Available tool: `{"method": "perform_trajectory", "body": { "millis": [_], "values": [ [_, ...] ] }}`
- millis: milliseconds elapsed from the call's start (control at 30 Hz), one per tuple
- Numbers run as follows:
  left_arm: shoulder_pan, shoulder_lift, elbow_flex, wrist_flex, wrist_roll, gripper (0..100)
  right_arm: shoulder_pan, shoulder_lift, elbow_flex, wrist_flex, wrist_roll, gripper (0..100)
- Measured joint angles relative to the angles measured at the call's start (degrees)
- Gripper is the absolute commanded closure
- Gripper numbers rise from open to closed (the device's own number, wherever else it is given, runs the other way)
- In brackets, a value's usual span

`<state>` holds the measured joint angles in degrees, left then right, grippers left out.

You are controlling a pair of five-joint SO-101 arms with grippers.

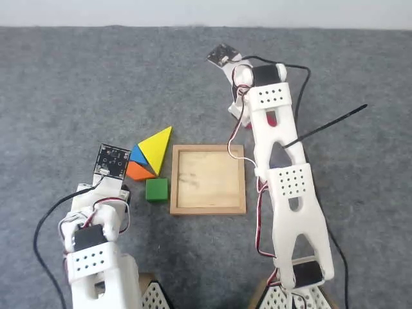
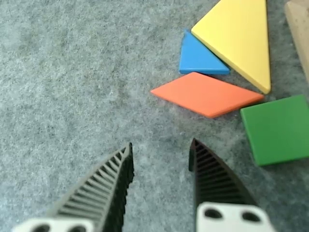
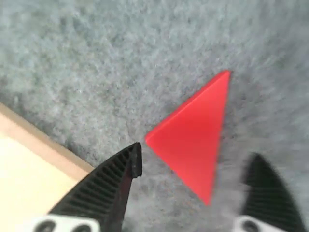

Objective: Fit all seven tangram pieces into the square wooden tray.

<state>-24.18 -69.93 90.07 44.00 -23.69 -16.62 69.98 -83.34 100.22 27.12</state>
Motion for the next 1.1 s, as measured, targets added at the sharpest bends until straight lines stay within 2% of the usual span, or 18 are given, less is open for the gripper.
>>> {"method": "perform_trajectory", "body": {
  "millis": [267, 500, 1100],
  "values": [
    [0.00, 0.00, 0.00, 0.00, 0.00, 82, 0.00, 6.24, 0.00, -1.76, -1.76, 60.6],
    [0.00, 0.00, 0.00, 0.00, 0.00, 82, -0.09, 6.86, -0.09, -2.55, -1.76, 75.1],
    [0.00, 0.00, 0.00, 0.00, 0.00, 82, 0.26, 6.86, -0.18, -2.90, -0.26, 79.7]
  ]
}}
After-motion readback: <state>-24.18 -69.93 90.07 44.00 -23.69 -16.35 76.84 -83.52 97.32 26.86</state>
